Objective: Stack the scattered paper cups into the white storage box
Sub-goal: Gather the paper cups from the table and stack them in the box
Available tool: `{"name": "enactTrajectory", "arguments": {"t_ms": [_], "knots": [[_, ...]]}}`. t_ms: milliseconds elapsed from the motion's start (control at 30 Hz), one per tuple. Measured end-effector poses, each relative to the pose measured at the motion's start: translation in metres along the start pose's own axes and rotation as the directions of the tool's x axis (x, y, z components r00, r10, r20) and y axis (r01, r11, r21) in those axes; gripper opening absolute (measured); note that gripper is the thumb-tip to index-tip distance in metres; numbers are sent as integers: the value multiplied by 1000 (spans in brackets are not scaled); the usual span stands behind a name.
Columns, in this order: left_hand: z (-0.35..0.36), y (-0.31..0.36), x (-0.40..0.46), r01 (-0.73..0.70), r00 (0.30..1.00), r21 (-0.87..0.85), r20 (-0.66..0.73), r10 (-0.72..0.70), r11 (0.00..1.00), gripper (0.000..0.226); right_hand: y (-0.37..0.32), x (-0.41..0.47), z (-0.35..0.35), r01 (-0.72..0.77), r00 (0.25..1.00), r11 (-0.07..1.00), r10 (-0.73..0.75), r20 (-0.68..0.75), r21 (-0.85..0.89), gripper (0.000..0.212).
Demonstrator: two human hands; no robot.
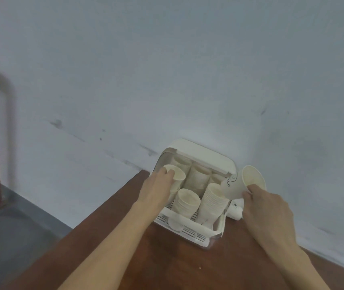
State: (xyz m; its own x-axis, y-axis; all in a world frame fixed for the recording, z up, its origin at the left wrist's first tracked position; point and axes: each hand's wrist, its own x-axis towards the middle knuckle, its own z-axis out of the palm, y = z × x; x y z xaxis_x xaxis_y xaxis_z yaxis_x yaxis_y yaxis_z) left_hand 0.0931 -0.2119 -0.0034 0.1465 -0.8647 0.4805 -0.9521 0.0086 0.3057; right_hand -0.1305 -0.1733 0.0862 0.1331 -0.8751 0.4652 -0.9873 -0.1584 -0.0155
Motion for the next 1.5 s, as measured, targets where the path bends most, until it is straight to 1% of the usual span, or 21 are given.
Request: {"name": "enactTrajectory", "arguments": {"t_ms": [167,367,433,533,600,733,933,1033,1100,1200,1267,1367,1500], "knots": [[4,-4,-10,26,993,20,111,-28,999,34,-23,2,8,82,995,996,-81,54,-32,16],[-3,-1,-15,13,978,29,207,-19,999,34,-53,8,27,185,978,981,-179,102,-51,17],[-1,1,-16,-2,978,49,210,-8,999,33,-59,11,33,219,971,974,-211,114,-57,17],[0,-1,-17,-9,981,78,196,-6,997,33,-68,15,39,251,962,962,-235,142,-110,15],[2,-2,-17,-5,980,75,200,-10,997,34,-71,16,44,252,958,959,-229,170,-126,13],[4,-3,-17,6,978,76,205,-21,997,36,-71,17,53,256,953,962,-234,191,-96,9],[3,-4,-15,13,970,66,243,-29,998,38,-73,19,60,298,941,943,-265,209,-146,9],[2,-4,-15,19,967,65,252,-35,998,37,-74,22,65,311,930,941,-272,247,-132,13],[2,-4,-16,21,967,71,251,-38,997,38,-76,21,65,321,920,940,-281,273,-117,8],[1,-4,-16,23,965,74,260,-42,997,38,-77,19,65,327,905,941,-286,314,-89,8],[1,-4,-16,22,963,70,267,-40,997,40,-78,19,67,338,894,937,-289,344,-90,10],[1,-5,-16,12,960,77,280,-33,997,44,-77,19,76,361,864,927,-293,409,-98,30],[1,-5,-15,17,957,88,286,-41,996,47,-78,19,89,384,843,918,-304,444,-102,27]]}}
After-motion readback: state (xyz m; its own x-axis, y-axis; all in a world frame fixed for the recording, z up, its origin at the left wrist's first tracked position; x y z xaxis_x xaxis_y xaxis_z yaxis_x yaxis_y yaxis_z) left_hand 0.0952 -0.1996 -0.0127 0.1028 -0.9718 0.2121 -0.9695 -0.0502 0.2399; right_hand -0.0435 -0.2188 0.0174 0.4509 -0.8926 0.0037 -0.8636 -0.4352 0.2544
